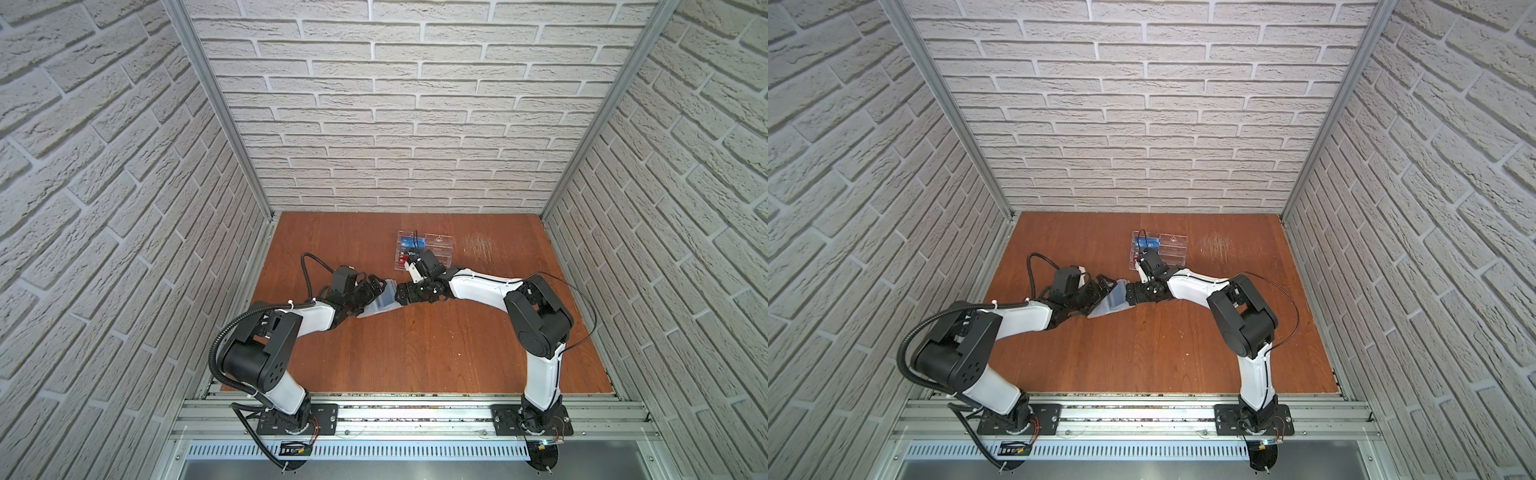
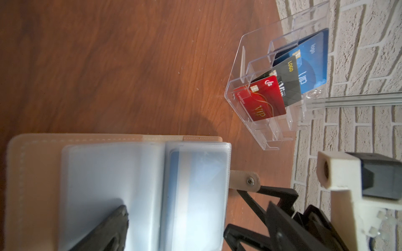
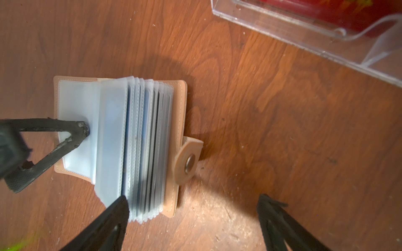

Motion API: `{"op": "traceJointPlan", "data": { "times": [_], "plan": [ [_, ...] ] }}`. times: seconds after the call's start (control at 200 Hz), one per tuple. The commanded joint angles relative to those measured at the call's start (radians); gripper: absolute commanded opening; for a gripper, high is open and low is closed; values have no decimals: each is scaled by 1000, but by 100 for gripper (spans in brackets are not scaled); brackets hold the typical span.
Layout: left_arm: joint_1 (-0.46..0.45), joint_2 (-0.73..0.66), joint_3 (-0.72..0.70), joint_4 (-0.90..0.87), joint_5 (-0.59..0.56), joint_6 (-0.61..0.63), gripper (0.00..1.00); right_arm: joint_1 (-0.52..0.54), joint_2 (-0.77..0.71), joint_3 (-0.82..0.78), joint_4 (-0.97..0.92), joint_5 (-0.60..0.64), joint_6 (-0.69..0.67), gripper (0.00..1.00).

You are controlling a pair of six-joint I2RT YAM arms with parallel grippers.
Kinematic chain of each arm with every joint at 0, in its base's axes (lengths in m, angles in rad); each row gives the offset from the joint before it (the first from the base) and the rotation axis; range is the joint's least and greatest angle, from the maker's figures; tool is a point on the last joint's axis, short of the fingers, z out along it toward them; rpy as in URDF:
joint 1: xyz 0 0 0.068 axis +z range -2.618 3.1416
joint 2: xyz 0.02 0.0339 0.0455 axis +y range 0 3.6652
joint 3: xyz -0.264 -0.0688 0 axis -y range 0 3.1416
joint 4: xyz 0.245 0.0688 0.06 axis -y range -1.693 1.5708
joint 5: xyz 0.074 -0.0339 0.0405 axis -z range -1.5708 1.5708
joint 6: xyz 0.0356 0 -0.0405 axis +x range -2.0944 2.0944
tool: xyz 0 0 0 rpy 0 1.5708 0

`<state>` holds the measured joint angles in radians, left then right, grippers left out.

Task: Take the credit cards out of the card holder
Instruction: Flip over the card slot in the card holder.

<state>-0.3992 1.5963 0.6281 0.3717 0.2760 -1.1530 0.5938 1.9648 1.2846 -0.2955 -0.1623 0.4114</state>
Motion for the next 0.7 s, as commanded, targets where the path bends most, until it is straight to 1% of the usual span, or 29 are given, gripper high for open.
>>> {"op": "traceJointPlan", "data": {
  "times": [0.0,0.695],
  "plan": [
    [6,24,-27,5,-2,-8,98,2,-21,-5,22,-15,7,93],
    [14,20,-33,20,12,-23,98,20,-4,5,35,-42,20,93]
  ]
}}
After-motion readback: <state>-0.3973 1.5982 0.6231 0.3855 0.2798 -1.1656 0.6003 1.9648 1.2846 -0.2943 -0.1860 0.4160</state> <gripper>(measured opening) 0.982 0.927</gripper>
